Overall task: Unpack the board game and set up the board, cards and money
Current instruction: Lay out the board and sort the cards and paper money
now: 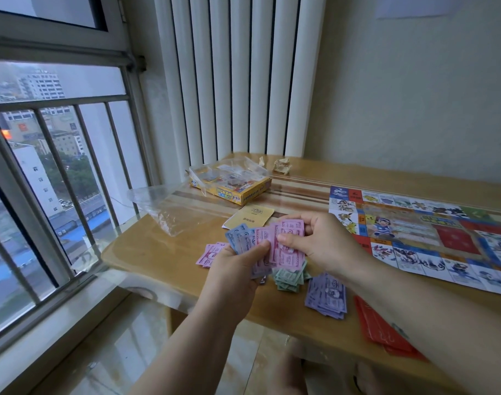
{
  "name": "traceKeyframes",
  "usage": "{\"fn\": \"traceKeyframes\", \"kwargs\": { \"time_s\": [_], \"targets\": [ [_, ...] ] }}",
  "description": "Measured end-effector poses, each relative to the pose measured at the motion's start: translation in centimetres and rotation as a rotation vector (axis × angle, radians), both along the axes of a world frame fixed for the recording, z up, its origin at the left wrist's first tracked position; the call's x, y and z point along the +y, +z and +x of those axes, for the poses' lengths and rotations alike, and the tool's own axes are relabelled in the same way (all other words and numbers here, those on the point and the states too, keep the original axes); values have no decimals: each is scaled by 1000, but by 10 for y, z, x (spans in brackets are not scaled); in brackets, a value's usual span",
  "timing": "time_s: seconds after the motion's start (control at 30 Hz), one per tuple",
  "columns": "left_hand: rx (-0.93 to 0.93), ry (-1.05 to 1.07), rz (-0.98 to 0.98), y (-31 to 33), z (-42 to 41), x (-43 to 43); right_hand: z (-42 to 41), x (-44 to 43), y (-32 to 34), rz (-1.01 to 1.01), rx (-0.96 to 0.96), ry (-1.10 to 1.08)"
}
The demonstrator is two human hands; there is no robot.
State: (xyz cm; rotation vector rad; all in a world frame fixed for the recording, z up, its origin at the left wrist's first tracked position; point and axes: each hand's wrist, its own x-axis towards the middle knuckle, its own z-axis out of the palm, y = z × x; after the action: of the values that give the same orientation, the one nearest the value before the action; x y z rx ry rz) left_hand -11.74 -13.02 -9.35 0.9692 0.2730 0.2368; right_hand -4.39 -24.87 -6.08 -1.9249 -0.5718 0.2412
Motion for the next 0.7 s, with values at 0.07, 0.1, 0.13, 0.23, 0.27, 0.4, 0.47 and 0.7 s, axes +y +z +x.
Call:
{"fn": "traceKeyframes", "kwargs": {
  "time_s": [0.07, 0.1, 0.13, 0.23, 0.27, 0.4, 0.47, 0.7],
  "targets": [
    [-5, -8, -36, 1, 2, 1, 2, 3, 1, -53, -85, -9],
    [-8, -9, -68, 1, 2, 2, 3, 5, 1, -65, -118, -11],
    [-9, -5, -106, 1, 3, 3, 4, 7, 1, -66, -136, -14],
    [-17, 12, -213, 1, 3, 10, 8, 18, -1, -36, -134, -26],
    [-25, 30, -263, 1, 3, 14, 9, 22, -1, -21, -120, -32],
    [-36, 172, -418, 0, -3, 43, 17, 44, -3, 35, -28, -28],
    [-61, 252, -417, -1, -8, 62, 22, 60, -5, 9, -17, -17],
    [-114, 369, -420, -6, -20, 109, 25, 118, -17, -233, -18, 103]
  ]
}}
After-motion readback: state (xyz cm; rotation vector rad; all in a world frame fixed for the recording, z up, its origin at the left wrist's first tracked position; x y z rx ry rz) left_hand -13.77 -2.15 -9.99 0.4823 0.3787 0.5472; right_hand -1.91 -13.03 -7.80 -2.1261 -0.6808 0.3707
